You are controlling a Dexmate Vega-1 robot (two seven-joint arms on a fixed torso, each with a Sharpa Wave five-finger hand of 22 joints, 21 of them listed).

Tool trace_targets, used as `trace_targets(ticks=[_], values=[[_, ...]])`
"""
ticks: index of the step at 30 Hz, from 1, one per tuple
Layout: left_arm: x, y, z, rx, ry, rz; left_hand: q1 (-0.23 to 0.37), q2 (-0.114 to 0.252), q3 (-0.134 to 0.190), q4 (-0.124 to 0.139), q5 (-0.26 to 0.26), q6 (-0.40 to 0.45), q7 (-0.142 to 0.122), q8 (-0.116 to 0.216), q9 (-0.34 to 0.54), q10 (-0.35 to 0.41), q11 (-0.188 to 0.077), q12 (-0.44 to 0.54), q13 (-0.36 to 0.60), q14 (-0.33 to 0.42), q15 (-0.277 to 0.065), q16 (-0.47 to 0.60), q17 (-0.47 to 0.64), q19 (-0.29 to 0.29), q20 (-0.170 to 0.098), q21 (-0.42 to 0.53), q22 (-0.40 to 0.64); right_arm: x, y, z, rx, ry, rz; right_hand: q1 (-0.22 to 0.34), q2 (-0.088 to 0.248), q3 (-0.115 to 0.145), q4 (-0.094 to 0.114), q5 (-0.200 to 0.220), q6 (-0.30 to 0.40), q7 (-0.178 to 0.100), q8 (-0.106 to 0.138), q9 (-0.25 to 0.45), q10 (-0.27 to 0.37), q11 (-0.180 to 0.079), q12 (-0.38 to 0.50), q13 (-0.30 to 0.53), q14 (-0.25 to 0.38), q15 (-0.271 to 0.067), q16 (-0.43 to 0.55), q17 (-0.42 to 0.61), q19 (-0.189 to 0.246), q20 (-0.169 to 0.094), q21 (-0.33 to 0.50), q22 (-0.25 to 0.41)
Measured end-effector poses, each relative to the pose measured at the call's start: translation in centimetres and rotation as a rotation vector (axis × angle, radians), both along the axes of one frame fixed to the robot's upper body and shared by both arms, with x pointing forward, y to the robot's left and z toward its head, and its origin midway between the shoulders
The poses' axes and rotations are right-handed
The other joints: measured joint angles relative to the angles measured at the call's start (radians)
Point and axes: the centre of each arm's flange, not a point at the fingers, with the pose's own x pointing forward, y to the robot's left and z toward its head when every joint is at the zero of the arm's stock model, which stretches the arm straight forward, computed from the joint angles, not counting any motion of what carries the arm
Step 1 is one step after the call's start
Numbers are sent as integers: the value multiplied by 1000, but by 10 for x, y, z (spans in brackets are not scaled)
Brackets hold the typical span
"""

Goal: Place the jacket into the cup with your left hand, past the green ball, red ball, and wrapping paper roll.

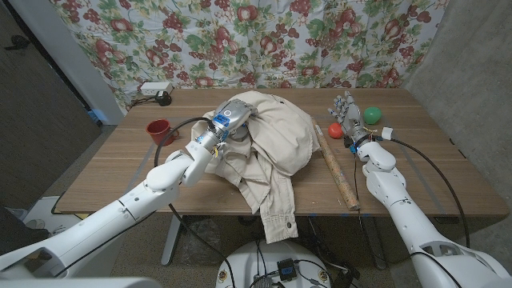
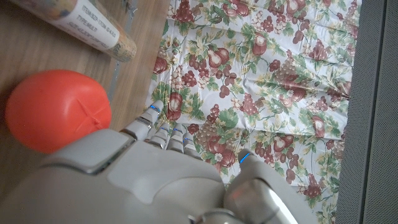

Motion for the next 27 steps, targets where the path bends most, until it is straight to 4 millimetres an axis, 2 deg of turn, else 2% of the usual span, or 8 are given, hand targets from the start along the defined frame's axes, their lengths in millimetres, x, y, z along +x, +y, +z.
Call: trace_targets(ticks=[14,27], values=[[-7,7,14,-34,-45,14,-3,2,4,-4,3,4,-4,-2,-6,0,0,3,0,0,0,0,12,0,0,7,-11,0,3,1,-9,-2,2,0,0,0,0,0,0,0,0,0,-4,4,0,0,0,0,0,0,0,0,0,0],[-14,18,28,-63,-81,47,-5,1,4,-4,4,7,-7,-4,-4,3,-4,2,0,-2,-2,0,68,-4,-4,15,-16,1,7,6,-20,-7,5,0,0,0,0,0,0,0,0,0,-4,4,0,0,0,0,0,0,0,0,0,0]])
